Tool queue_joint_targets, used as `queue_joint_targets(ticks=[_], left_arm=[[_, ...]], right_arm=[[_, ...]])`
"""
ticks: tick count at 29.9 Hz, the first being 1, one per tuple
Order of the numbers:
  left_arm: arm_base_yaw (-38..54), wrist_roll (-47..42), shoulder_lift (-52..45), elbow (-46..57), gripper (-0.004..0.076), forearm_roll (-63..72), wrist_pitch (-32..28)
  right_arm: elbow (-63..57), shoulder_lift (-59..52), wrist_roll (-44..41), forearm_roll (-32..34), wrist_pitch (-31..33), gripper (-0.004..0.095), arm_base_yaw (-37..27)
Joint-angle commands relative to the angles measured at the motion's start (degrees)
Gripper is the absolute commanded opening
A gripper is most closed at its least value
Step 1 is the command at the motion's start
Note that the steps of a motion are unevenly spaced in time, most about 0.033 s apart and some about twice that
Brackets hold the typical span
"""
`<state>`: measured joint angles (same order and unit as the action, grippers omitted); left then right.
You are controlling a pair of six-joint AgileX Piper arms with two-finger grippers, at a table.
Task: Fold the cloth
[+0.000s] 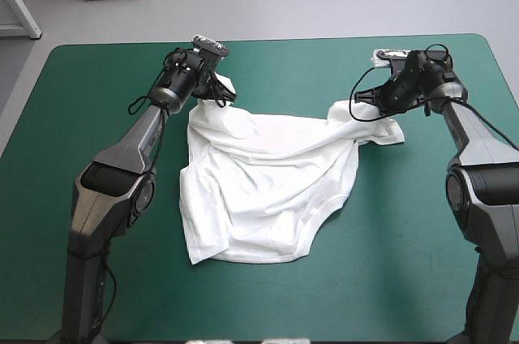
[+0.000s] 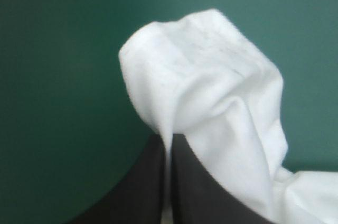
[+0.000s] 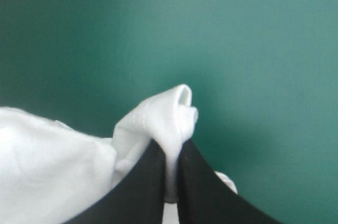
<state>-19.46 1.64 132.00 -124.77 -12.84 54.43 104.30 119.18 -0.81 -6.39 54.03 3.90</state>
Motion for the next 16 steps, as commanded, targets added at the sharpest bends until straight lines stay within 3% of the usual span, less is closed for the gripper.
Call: queue_joint_targets(ticks=[1, 5, 8, 11, 16], left_arm=[[0.0, -3.0, -3.8, -1.5, 0.002, -1.3, -1.9], [0.0, -3.9, -4.0, -2.0, 0.0178, 0.5, 3.5], [0.0, -4.0, -4.0, -4.0, 0.0351, 3.5, 10.3], [0.0, -4.3, -4.2, -8.1, 0.0445, 3.8, 15.0], [0.0, -4.3, -5.8, -14.5, 0.0447, 2.3, 19.3]], right_arm=[[1.6, -3.1, 0.8, -1.0, -1.1, 0.0141, -0.5], [3.6, -3.9, 0.8, -2.8, 2.6, 0.0391, -0.8], [5.8, -4.9, 0.5, -2.9, 5.4, 0.0544, -0.8], [7.7, -7.3, 0.4, -1.7, 6.8, 0.056, -0.9], [8.4, -12.9, -1.1, 2.2, 8.5, 0.0511, -0.9]])
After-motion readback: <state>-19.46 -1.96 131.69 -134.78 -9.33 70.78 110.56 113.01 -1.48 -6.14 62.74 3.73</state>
